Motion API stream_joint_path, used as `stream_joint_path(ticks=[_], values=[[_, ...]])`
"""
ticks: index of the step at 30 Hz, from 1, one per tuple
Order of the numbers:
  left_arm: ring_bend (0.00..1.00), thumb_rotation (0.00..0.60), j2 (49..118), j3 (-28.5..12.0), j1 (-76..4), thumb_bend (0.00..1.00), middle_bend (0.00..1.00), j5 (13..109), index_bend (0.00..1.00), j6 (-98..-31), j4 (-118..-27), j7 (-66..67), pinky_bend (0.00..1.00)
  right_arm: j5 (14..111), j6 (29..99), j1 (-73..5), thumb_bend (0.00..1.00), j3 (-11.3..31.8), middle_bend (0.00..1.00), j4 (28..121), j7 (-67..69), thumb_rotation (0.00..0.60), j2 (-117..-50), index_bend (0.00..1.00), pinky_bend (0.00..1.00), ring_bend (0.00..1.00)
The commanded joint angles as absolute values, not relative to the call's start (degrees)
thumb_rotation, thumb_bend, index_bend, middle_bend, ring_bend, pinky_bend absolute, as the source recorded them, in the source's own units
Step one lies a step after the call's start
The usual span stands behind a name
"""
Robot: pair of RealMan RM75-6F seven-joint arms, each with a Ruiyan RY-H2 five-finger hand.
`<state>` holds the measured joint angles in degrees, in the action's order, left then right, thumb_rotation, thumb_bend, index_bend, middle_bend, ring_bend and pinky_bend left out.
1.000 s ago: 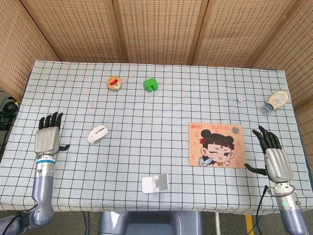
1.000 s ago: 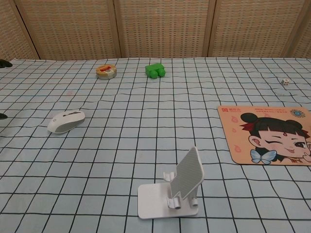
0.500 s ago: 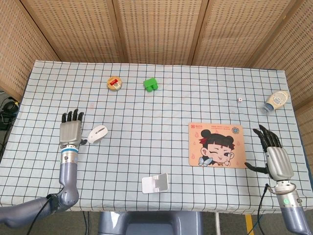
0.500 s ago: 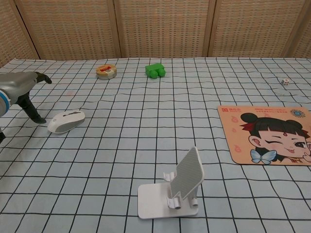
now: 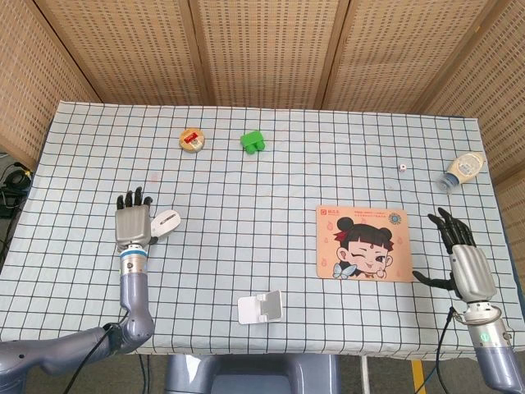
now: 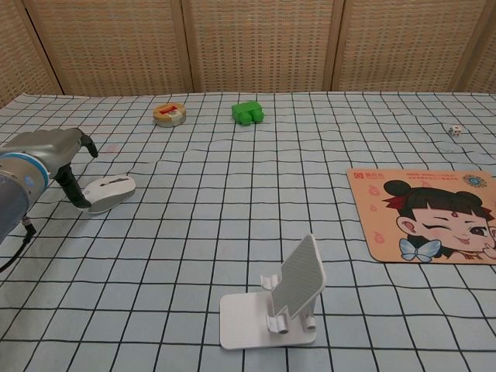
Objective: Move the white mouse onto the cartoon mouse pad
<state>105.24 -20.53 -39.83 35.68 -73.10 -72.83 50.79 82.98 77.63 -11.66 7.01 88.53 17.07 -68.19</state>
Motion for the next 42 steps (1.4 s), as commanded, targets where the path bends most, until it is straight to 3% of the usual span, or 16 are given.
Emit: stream_joint_path(ticks=[1,27,36,42], values=[[0.00,0.600,105.99,-20.46,-40.21,0.10,0.01,35.39,0.23,-72.96,-72.11,50.76,0.06,83.11,77.61,-11.70,0.12,6.97,0.00,88.50,17.24,0.600,-68.17,0.11,0.00,0.00],[0.00,0.600,110.07,-21.00,-42.07,0.11,0.06,34.85,0.28,-71.00,-65.47,50.10,0.08,83.41,77.55,-11.85,0.12,6.67,0.00,88.41,18.11,0.600,-68.12,0.11,0.00,0.00],[0.04,0.600,111.63,-21.25,-43.07,0.42,0.12,35.10,0.35,-69.73,-63.24,49.86,0.11,83.17,77.29,-11.93,0.12,6.69,0.00,88.29,18.30,0.600,-68.08,0.11,0.00,0.00],[0.09,0.600,110.92,-20.64,-42.31,0.54,0.18,36.25,0.42,-69.76,-64.37,48.86,0.13,83.33,77.42,-11.88,0.12,6.60,0.00,88.48,18.29,0.600,-68.00,0.11,0.00,0.00]])
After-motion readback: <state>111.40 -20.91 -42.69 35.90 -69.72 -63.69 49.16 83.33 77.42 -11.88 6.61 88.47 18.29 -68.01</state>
